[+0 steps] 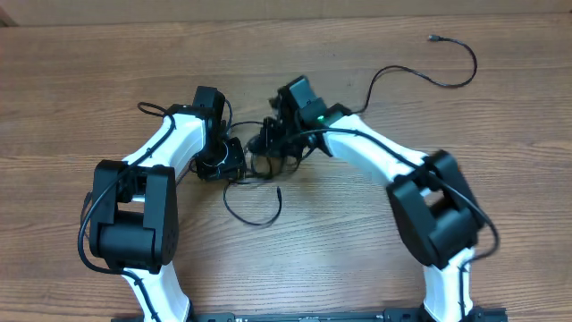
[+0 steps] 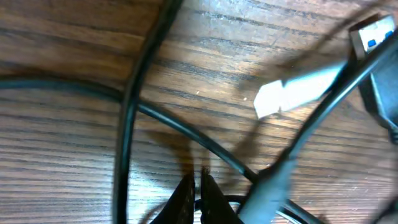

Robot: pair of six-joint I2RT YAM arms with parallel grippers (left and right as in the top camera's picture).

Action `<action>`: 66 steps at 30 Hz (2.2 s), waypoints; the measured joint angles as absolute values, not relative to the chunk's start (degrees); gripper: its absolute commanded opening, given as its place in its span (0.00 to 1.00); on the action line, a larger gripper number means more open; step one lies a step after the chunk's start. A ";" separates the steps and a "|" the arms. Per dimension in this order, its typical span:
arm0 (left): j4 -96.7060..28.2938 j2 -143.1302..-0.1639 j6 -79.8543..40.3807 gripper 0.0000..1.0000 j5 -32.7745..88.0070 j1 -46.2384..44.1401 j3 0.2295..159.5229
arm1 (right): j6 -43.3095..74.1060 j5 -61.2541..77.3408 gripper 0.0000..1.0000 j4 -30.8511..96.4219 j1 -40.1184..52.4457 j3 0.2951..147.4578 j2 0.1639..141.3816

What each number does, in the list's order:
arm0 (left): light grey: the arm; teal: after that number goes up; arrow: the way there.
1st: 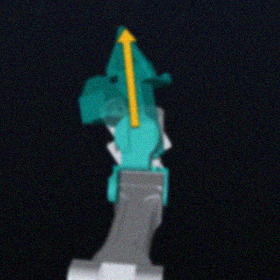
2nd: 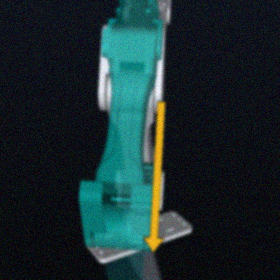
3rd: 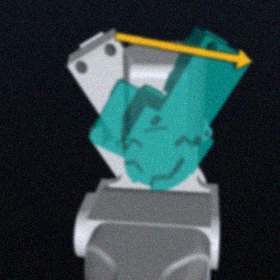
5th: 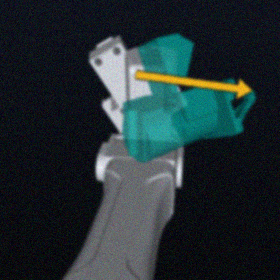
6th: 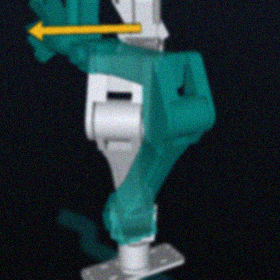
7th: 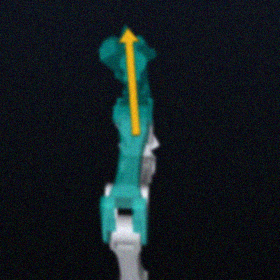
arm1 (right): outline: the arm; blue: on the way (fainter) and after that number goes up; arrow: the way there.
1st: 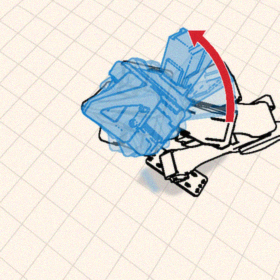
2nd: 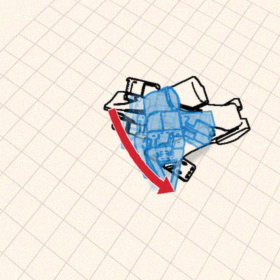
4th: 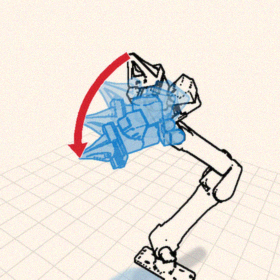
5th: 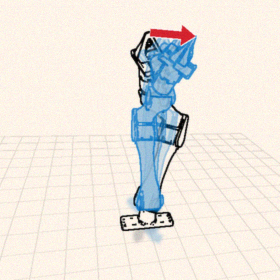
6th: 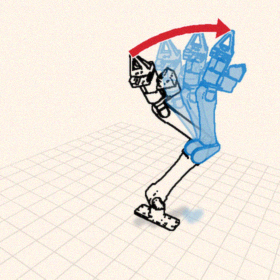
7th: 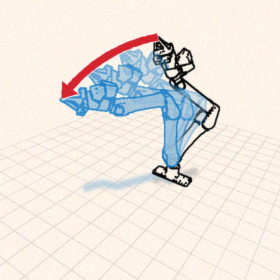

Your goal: Untangle cables

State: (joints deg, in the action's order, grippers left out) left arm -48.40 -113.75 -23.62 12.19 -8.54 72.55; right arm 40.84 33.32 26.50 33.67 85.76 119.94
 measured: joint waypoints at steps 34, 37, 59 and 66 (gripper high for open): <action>-48.23 -113.62 -23.62 0.08 12.19 -8.54 72.40 | 38.26 69.60 0.04 4.75 14.37 85.69 106.34; -48.21 -113.62 -23.62 0.09 12.19 -8.54 72.40 | 39.24 72.84 0.04 2.13 12.43 85.69 106.34; -48.05 -113.62 -23.62 0.09 12.21 -8.54 72.36 | 54.89 71.99 0.04 5.69 7.29 85.71 106.13; -47.27 -113.56 -23.83 0.09 12.21 -8.54 72.29 | 58.70 59.48 0.04 19.57 12.14 85.58 106.13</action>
State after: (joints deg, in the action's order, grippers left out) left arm -47.27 -113.56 -23.83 12.21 -8.54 72.29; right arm 58.70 59.48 19.57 12.14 85.58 106.13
